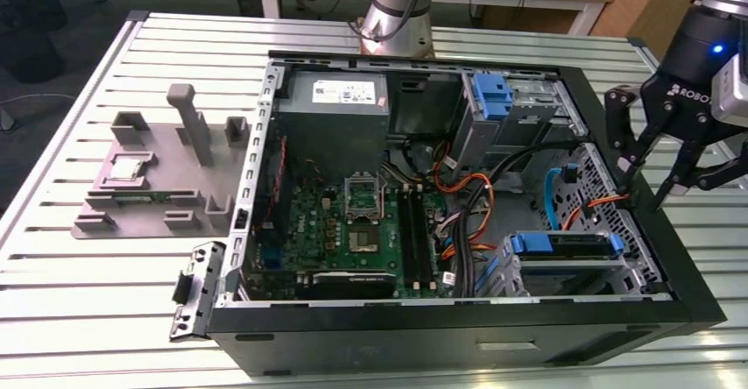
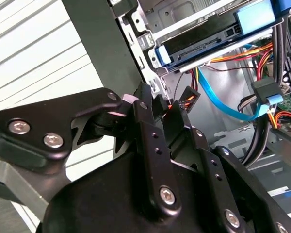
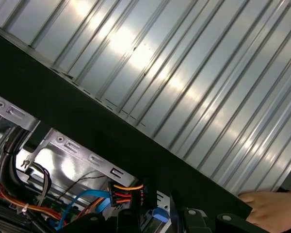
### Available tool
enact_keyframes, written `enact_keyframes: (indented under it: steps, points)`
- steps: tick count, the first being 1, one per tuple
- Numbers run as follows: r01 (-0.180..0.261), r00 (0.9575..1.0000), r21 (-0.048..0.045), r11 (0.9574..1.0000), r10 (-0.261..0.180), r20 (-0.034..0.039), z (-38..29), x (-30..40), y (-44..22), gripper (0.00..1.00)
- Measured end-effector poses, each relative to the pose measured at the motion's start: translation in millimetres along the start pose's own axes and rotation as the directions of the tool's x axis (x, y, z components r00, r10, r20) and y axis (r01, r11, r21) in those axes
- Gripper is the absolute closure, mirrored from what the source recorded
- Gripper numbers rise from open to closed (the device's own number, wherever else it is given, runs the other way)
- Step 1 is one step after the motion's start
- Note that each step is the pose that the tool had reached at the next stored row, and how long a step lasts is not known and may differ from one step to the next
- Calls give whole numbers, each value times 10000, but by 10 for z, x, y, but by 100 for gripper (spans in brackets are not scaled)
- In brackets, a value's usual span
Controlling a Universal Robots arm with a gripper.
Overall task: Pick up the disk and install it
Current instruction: 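Insert the first disk wire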
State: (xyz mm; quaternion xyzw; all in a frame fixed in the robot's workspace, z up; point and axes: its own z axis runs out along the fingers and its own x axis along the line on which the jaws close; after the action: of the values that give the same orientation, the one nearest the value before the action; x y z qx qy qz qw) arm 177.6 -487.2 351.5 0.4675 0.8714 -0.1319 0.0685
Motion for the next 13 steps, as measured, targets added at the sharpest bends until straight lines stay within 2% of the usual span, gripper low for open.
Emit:
enact_keyframes:
  steps: [5,6,7,8,11,13]
  points:
    - [0,10000,27,10000,0,41,5,5,4,64]
    - [-1,10000,27,10000,0,42,6,5,4,71]
    - [0,10000,27,10000,0,41,6,5,4,71]
    - [-1,10000,27,10000,0,42,7,5,4,77]
    - [-1,10000,29,10000,0,43,7,5,4,77]
    - [0,10000,29,10000,0,45,6,5,4,83]
